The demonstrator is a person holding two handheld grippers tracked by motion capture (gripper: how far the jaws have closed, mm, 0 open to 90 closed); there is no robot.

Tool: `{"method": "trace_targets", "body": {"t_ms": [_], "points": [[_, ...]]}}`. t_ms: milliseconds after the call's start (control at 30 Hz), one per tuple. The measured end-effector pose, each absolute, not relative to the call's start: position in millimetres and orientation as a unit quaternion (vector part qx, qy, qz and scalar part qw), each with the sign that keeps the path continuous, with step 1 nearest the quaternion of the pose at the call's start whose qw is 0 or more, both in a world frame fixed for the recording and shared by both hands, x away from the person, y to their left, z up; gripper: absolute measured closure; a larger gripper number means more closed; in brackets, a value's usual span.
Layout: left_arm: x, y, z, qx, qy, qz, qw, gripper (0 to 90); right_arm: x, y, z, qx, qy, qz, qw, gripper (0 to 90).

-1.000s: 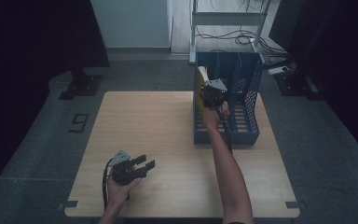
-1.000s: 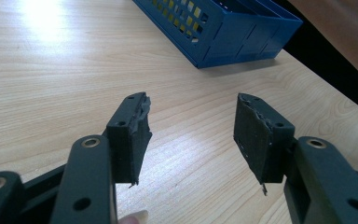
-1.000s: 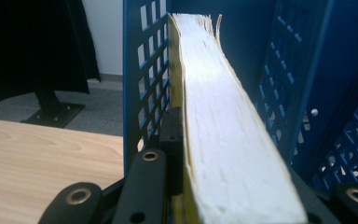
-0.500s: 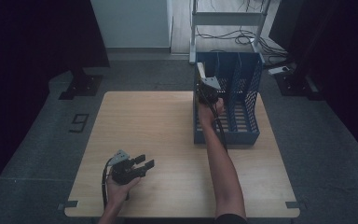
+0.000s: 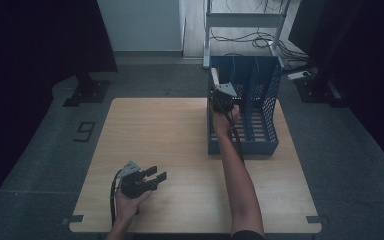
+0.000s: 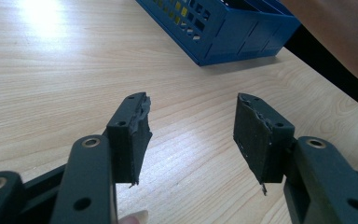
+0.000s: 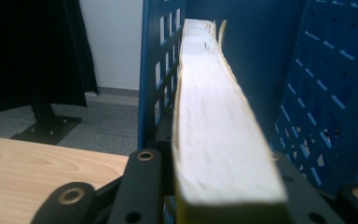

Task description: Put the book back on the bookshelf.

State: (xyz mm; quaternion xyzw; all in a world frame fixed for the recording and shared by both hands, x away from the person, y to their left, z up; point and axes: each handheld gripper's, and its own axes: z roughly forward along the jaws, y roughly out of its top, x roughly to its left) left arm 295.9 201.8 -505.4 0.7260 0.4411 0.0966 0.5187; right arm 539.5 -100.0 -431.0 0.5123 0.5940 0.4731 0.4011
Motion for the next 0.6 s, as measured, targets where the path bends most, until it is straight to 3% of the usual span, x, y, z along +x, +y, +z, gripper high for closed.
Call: {"method": "trace_targets", "body": {"t_ms": [100,300,600], "points": [[295,200,-505,0.728,0.440,0.097,0.517,45.5,535,-106,-429,0.510,0.598,0.486,0.381,62.5],[294,199,-505,0.729,0.439,0.097,0.517,45.5,522,-110,-431,0.499,0.614,0.486,0.371,57.0],[293,197,-504,0.731,0.437,0.098,0.515,45.4,513,-114,-439,0.497,0.627,0.480,0.359,55.5]]}}
